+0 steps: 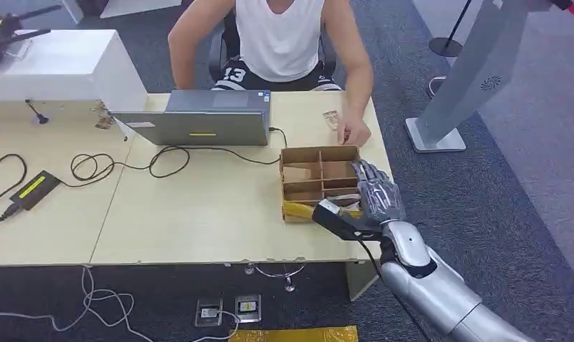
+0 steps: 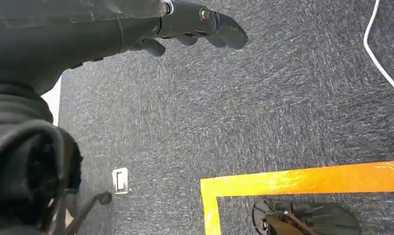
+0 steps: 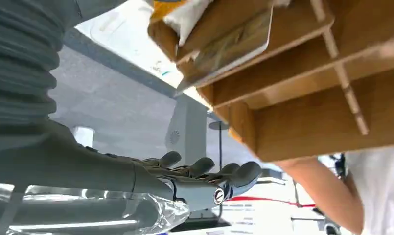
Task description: Pass the card to the sensor for recognition and then transmit it.
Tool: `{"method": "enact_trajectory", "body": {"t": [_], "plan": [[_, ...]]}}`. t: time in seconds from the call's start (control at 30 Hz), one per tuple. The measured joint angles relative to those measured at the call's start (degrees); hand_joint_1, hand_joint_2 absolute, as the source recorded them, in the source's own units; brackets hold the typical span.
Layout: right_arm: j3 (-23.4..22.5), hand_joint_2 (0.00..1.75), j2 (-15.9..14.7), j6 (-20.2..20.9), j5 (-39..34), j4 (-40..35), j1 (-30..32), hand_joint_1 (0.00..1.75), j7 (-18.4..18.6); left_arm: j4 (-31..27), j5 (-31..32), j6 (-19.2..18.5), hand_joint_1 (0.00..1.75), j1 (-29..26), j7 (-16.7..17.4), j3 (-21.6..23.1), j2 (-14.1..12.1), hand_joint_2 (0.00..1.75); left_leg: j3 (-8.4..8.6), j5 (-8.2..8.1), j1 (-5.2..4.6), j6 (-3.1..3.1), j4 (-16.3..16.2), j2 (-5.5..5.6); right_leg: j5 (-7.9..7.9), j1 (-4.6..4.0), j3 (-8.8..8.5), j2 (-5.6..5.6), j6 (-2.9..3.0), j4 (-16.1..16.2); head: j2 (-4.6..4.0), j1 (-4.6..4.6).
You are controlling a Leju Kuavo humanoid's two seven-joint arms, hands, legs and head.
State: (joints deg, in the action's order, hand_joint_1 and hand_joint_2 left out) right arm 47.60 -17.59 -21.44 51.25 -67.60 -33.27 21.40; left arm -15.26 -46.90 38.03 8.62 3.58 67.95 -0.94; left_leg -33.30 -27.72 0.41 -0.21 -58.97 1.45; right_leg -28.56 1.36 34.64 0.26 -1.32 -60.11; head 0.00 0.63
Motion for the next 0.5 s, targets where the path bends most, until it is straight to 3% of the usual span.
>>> {"method": "enact_trajectory", "body": {"t": [0.5], "plan": [[1.4, 1.75, 1.1, 2.0, -0.5, 0.0, 0.4, 0.0, -2.2, 0.0, 0.1, 0.0, 0.0, 0.2, 0.5, 0.0, 0.0, 0.0, -0.02, 0.0, 0.0, 0.0, 0.0, 0.0, 0.0, 0.0, 0.0, 0.0, 0.0, 0.0, 0.02, 0.0]]}}
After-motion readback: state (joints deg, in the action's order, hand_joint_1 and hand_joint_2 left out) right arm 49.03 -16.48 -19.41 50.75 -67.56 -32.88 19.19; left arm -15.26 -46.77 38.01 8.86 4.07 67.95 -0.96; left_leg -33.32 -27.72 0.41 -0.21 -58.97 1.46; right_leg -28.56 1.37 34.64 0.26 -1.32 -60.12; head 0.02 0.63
